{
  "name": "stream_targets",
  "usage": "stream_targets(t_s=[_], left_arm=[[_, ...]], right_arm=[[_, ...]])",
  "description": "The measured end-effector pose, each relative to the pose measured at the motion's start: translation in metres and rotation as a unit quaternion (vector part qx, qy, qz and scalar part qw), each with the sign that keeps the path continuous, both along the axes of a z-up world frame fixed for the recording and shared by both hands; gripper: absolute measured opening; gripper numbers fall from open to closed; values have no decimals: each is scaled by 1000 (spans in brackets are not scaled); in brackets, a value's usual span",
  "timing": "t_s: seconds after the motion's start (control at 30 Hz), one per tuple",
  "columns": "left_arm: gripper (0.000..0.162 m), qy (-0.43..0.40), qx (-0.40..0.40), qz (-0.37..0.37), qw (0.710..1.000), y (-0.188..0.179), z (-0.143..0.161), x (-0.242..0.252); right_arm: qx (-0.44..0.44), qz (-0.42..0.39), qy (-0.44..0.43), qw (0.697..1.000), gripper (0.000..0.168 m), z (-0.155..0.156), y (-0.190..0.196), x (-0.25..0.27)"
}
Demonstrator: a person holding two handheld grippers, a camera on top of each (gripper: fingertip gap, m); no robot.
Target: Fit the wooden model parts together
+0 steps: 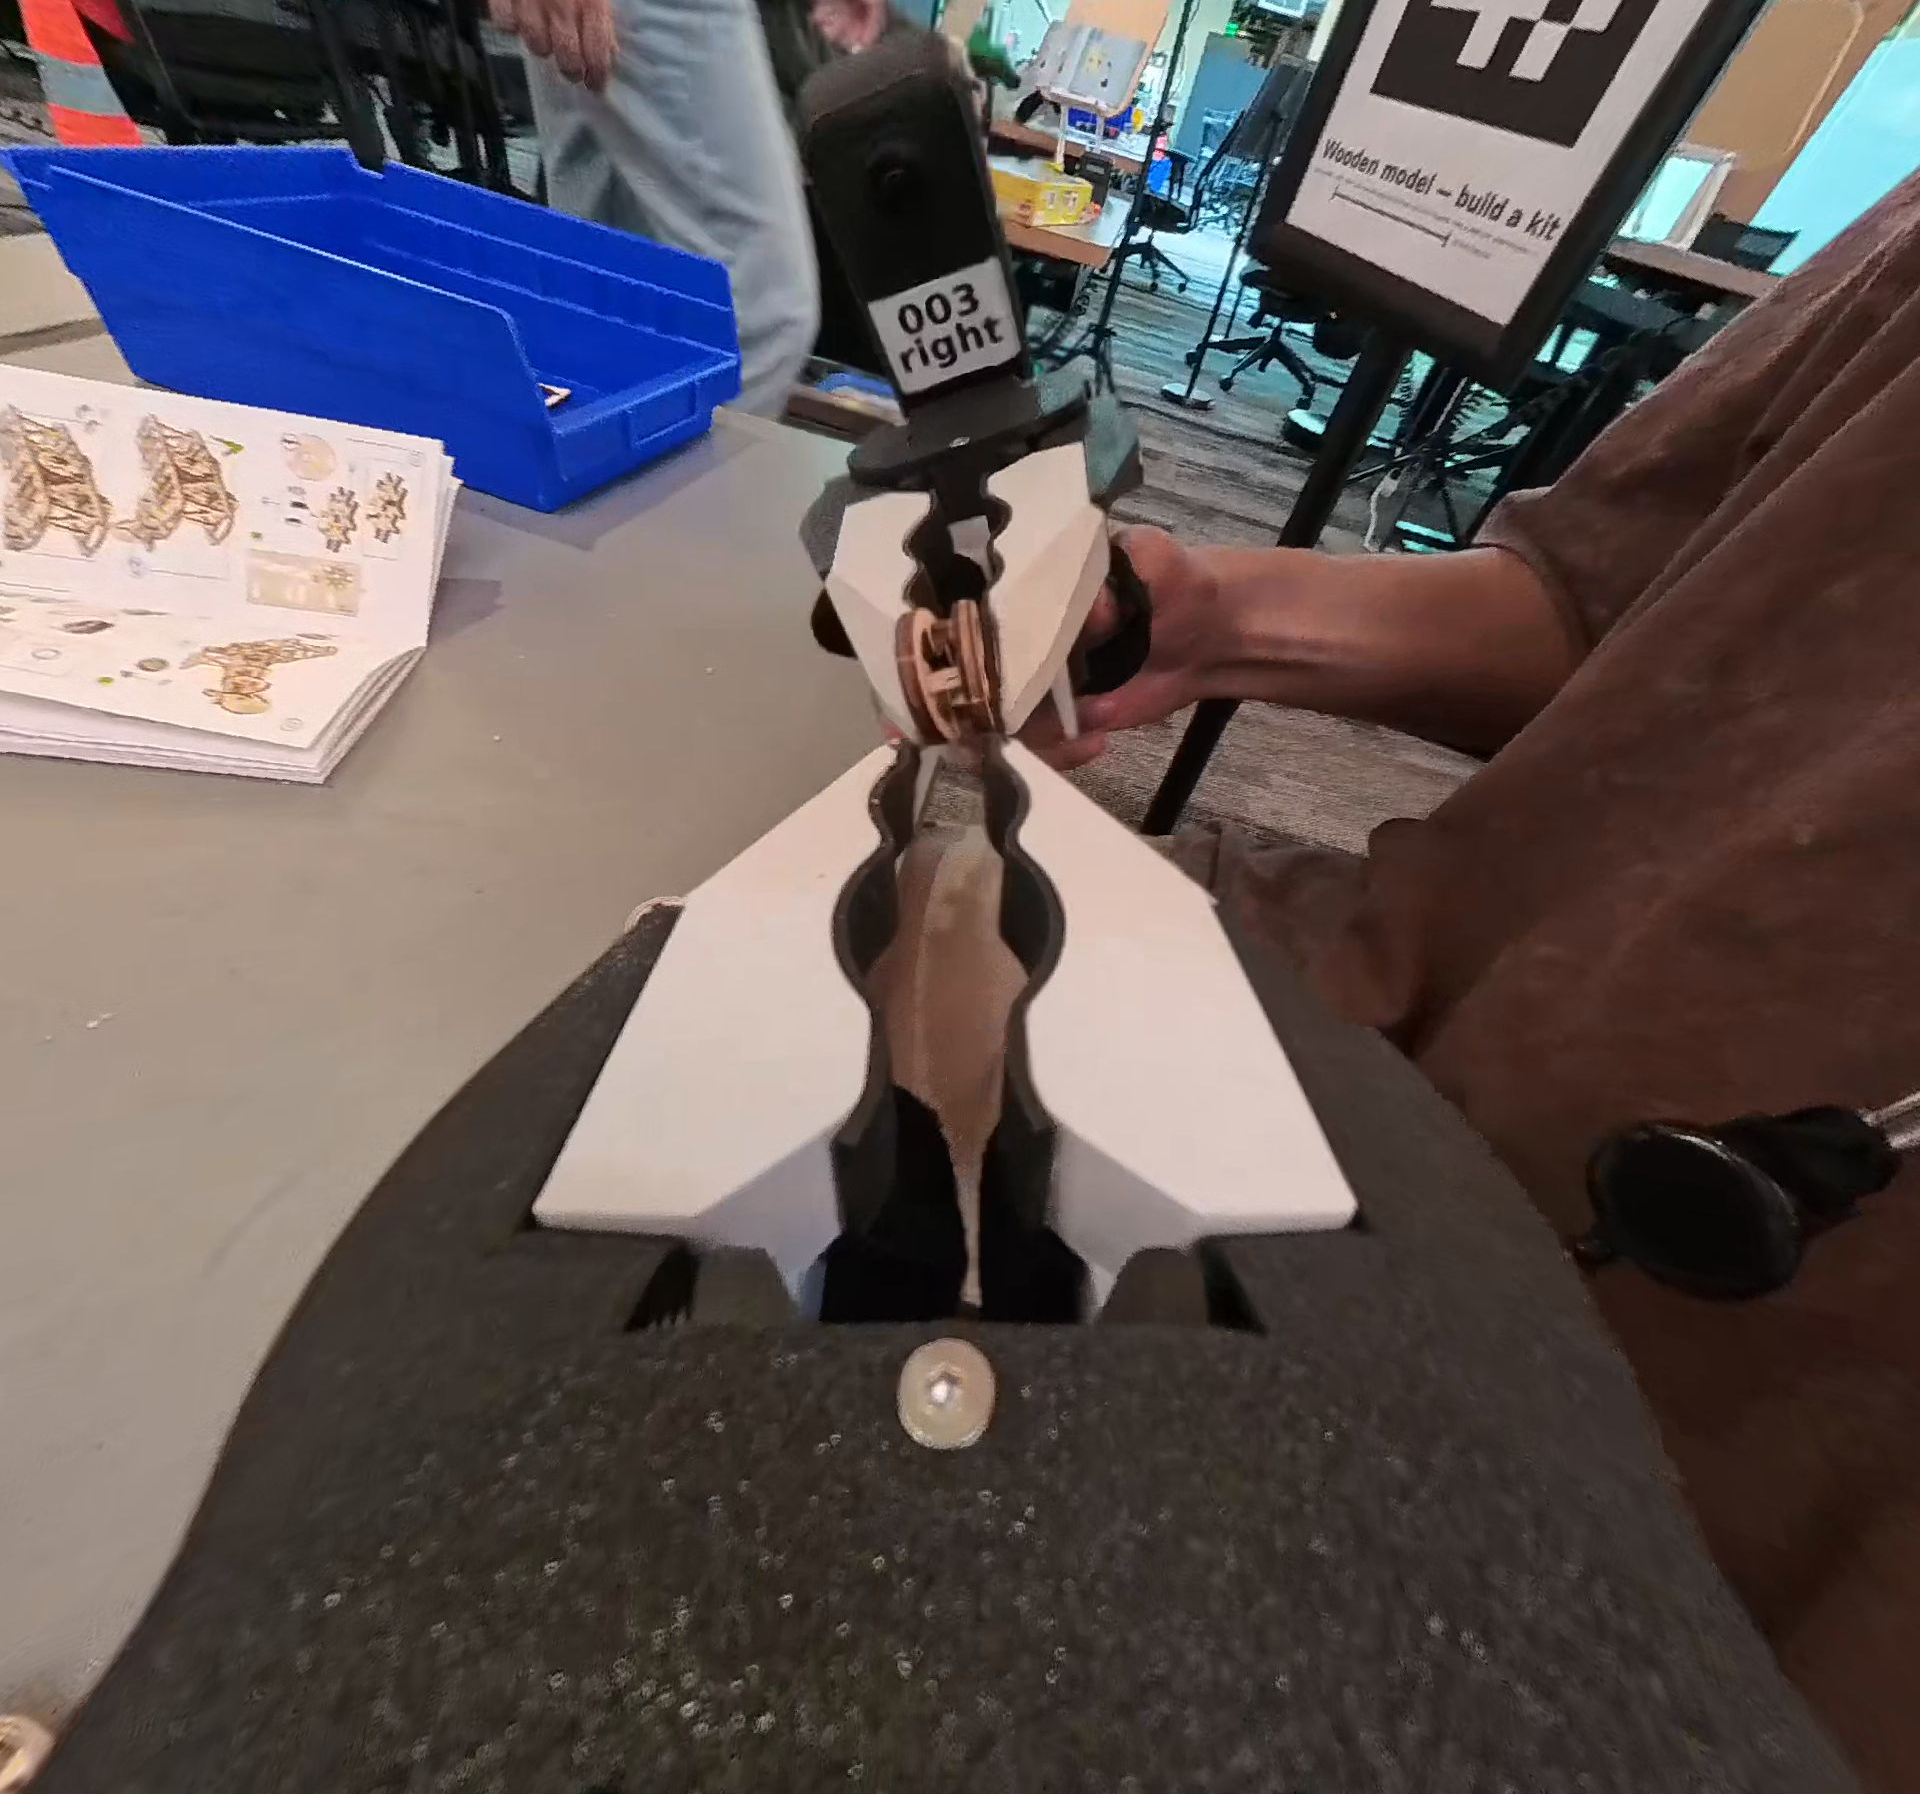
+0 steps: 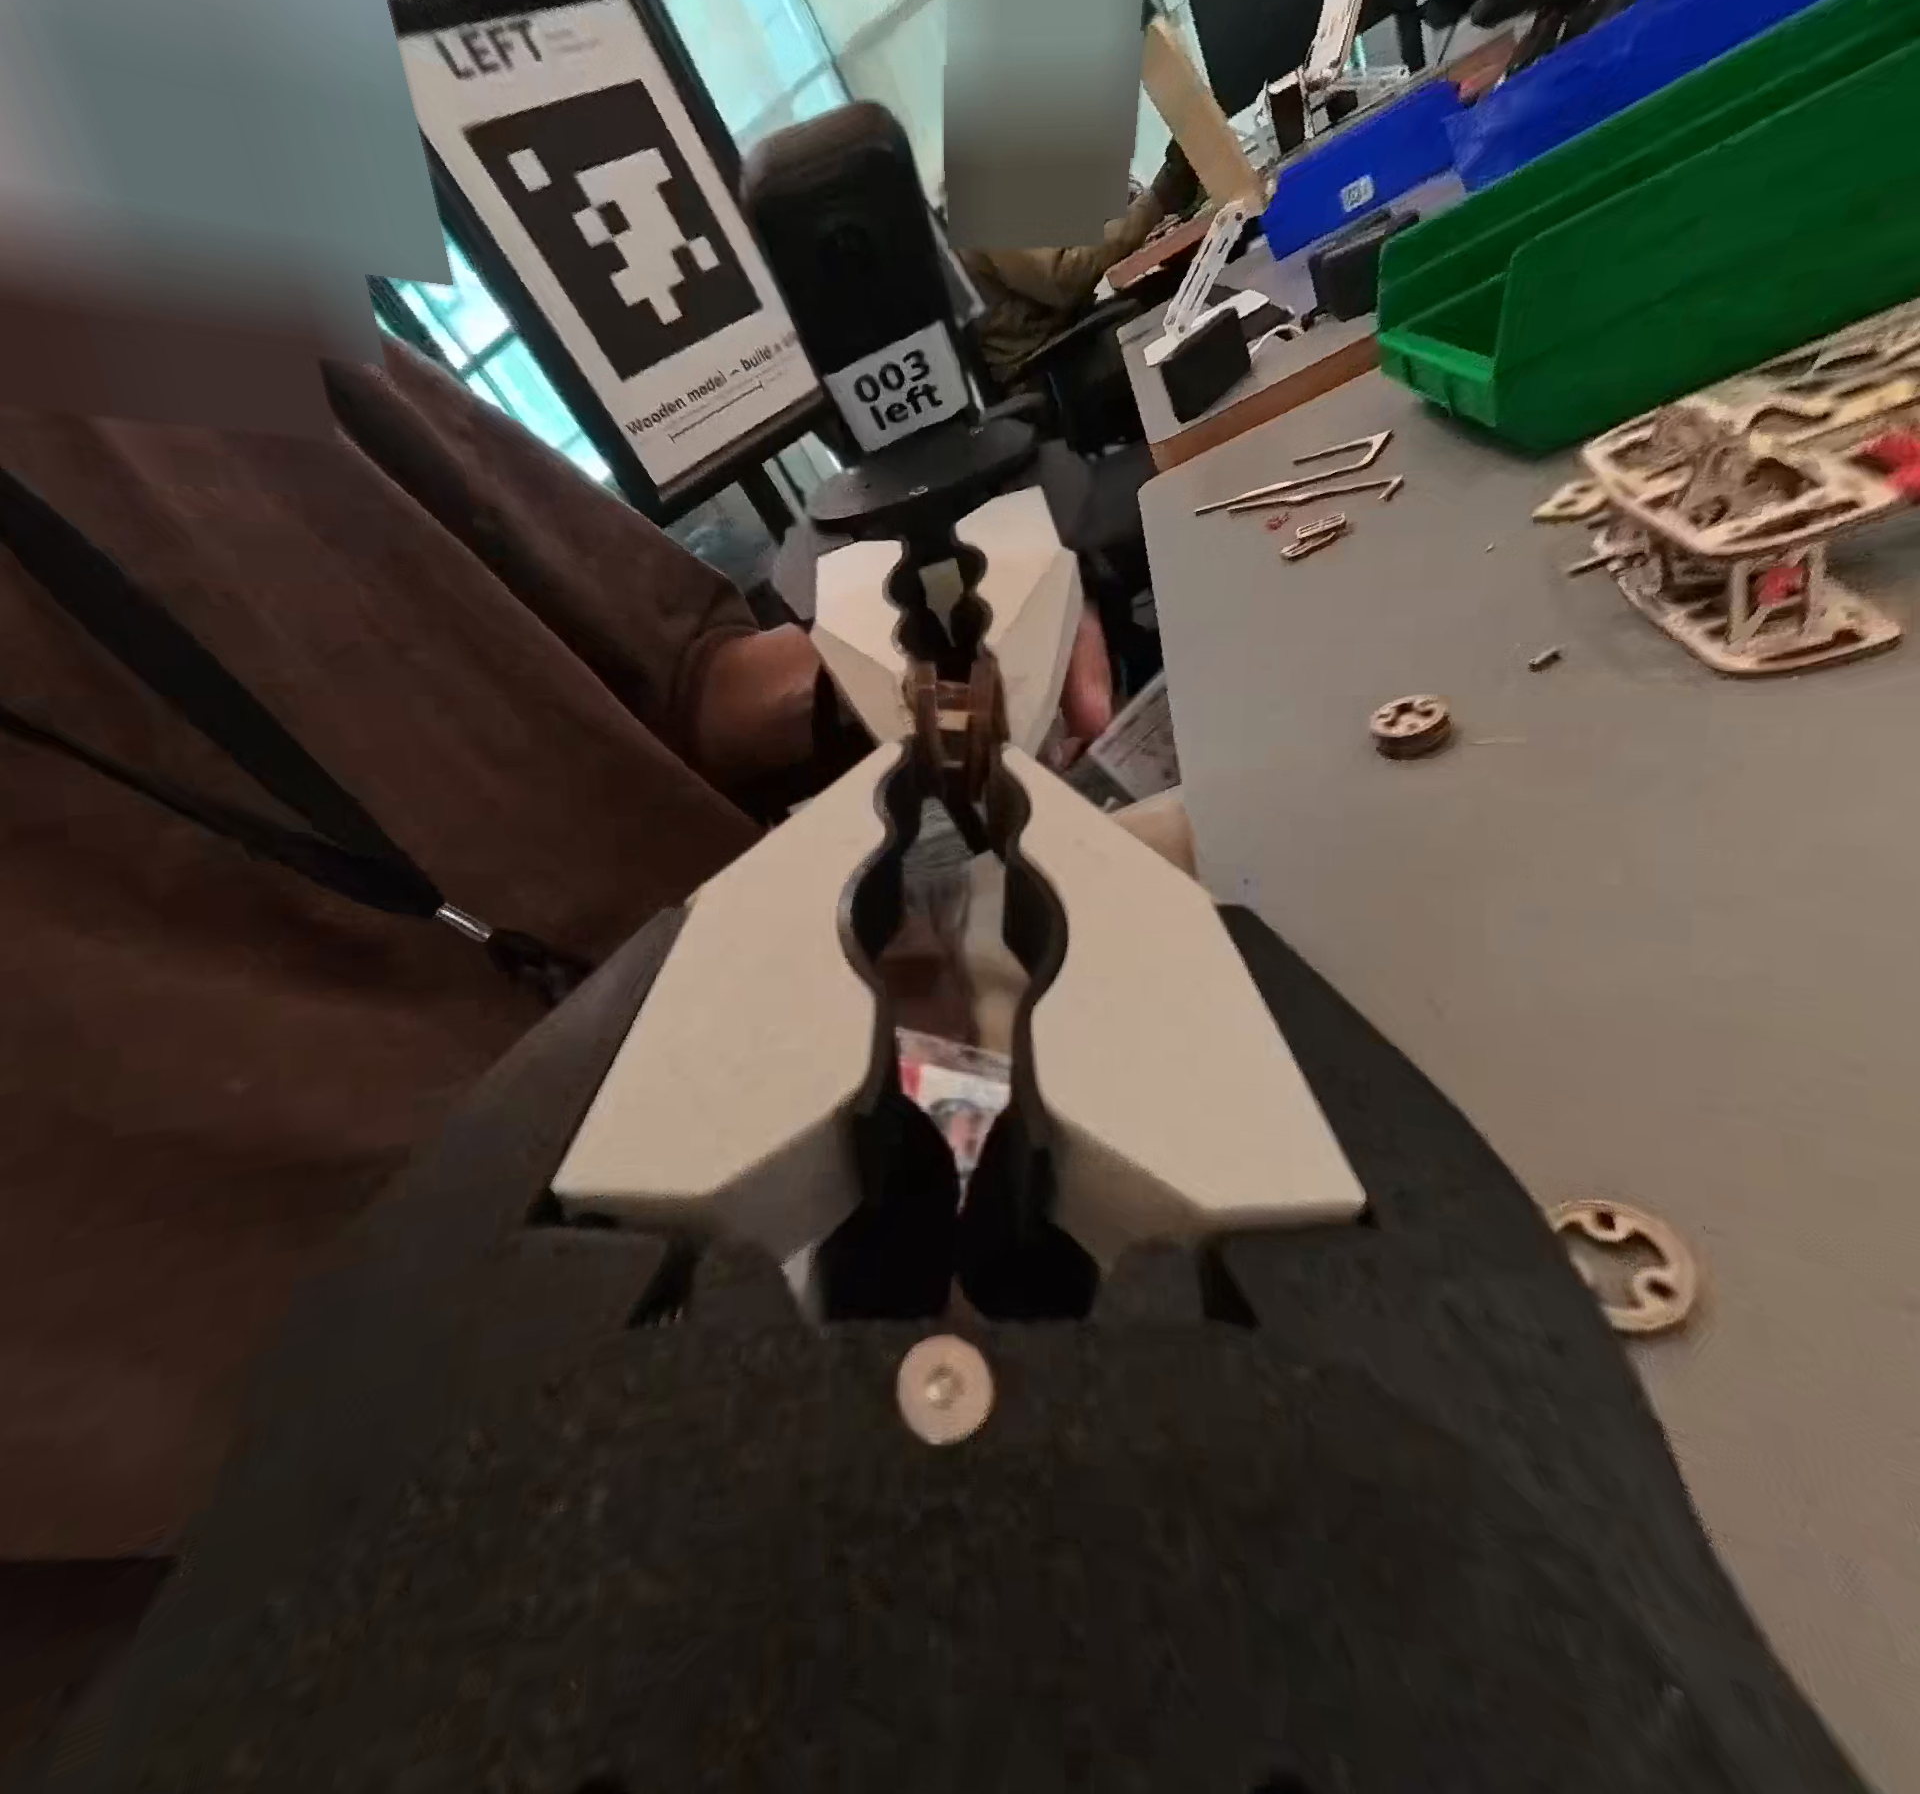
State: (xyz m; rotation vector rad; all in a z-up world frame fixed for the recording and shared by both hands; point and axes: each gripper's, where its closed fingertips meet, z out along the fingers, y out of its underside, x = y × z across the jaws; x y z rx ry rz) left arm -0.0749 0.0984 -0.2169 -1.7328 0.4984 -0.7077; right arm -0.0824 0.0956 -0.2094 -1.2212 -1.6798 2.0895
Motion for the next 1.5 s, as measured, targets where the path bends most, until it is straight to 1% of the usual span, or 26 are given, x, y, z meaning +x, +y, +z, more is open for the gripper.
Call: stream_targets(t_s=[0.03, 0.1, 0.13, 0.17, 0.23, 0.3, 0.33, 0.37, 0.47, 0.53, 0.57, 0.6, 0.77, 0.83, 0.93, 1.0, 1.03, 1.13, 1.27, 1.3, 1.33, 1.37, 1.43, 1.5], left_arm=[[14, 1, -2, -2, 1000, 0, 0, 0], [15, 16, 6, -5, 1000, -2, -2, 2], [13, 21, 15, -5, 1000, -2, 0, 3], [6, 22, 23, -15, 999, -5, 1, 7], [6, 31, 29, -14, 999, -6, 1, 8], [16, 41, 34, -8, 999, -6, 2, 6], [23, 47, 38, -3, 998, -6, 2, 4], [26, 55, 42, 2, 998, -5, 2, 4], [26, 95, 34, -12, 995, -6, -11, 12], [24, 113, 25, -25, 993, -8, -19, 17], [20, 116, 17, -40, 992, -11, -23, 21], [13, 115, 9, -57, 992, -14, -25, 25], [12, 133, -25, -76, 988, -19, -39, 28], [11, 135, -22, -73, 988, -18, -39, 25], [11, 114, 0, -65, 991, -16, -27, 21], [10, 86, 17, -39, 995, -11, -13, 13], [9, 62, 27, -20, 997, -7, -3, 7], [10, -19, 48, 29, 998, 2, 22, -8], [9, -106, 42, 28, 993, 2, 38, -8], [9, -130, 41, 29, 990, 3, 42, -9], [9, -154, 38, 28, 987, 3, 45, -10], [9, -170, 38, 23, 984, 2, 48, -9], [9, -186, 43, 22, 981, 2, 52, -7], [9, -171, 44, 14, 984, 1, 49, 0]], right_arm=[[28, -8, 25, 999, 10, 1, -1, 0], [83, -20, 57, 995, 11, 1, -5, 1], [89, -19, 61, 994, 11, 2, -7, 2], [85, -14, 62, 994, 11, 4, -8, 3], [80, -13, 55, 995, 11, 3, -7, 4], [88, -12, 28, 996, 11, -3, -3, 5], [105, -6, 8, 994, 11, -8, -3, 6], [139, 0, -16, 990, 10, -16, -4, 8], [219, 20, -52, 974, 10, -30, -12, 15], [246, 38, -72, 966, 10, -39, -17, 21], [249, 45, -81, 964, 10, -43, -18, 24], [250, 49, -86, 963, 10, -46, -19, 25], [269, 71, -102, 955, 10, -59, -23, 30], [280, 64, -98, 953, 10, -59, -23, 27], [258, 47, -77, 962, 11, -47, -21, 22], [223, 17, -55, 973, 15, -33, -16, 16], [208, -2, -39, 977, 17, -26, -14, 13], [167, -39, 21, 985, 16, -2, -10, 7], [113, -75, 47, 990, 14, 14, -6, -2], [88, -76, 52, 992, 16, 19, -6, -2], [62, -79, 55, 993, 22, 23, -4, -3], [39, -81, 58, 994, 24, 28, -1, -3], [18, -82, 70, 994, 23, 34, 0, -2], [25, -87, 85, 992, 20, 38, -2, -2]])
